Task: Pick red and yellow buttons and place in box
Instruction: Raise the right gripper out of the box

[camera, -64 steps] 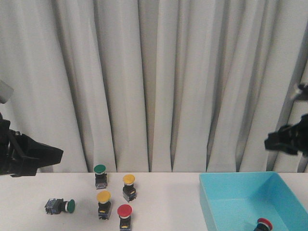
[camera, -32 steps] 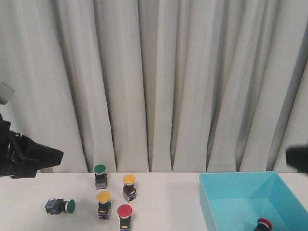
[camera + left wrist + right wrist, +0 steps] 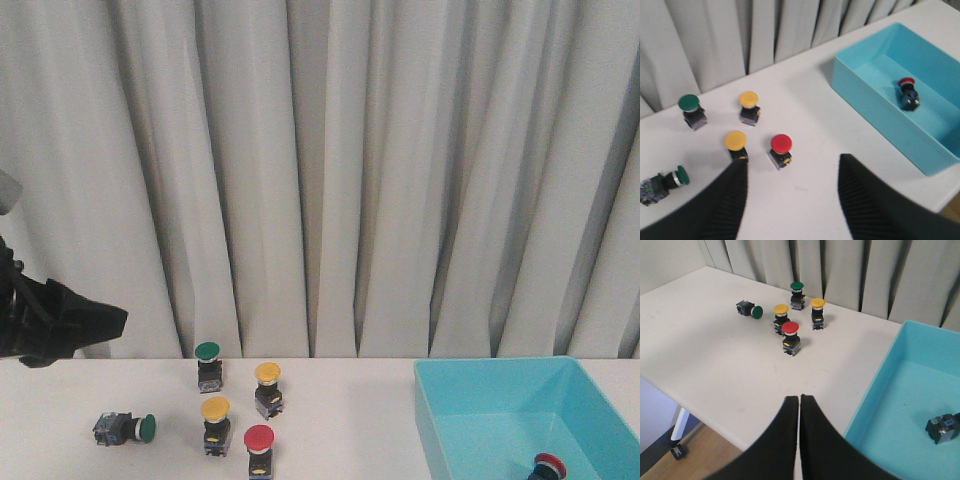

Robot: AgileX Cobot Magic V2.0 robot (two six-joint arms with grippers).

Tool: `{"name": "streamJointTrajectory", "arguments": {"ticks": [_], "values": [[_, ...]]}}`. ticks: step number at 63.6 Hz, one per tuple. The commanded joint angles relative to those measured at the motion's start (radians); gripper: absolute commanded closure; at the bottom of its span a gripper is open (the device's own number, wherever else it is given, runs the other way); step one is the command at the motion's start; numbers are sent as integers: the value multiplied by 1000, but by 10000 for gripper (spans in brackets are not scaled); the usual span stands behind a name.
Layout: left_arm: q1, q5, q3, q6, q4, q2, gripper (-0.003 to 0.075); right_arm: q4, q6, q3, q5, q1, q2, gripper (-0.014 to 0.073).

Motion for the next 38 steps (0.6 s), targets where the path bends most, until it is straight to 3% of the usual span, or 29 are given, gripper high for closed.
{"name": "streamJointTrajectory", "arguments": {"ticks": [1, 11, 21, 38], "values": [[2, -72, -40, -21, -35, -3, 211, 43, -12, -2, -58, -7, 3, 599], [2, 12, -164, -108, -18, 130, 208, 21, -12, 7, -68, -7, 3, 598], [2, 89, -374, -231, 100, 311, 226, 5, -12, 7, -68, -7, 3, 598], [-7, 200, -665, -314, 153, 589, 253, -13, -12, 7, -68, -7, 3, 598]]}}
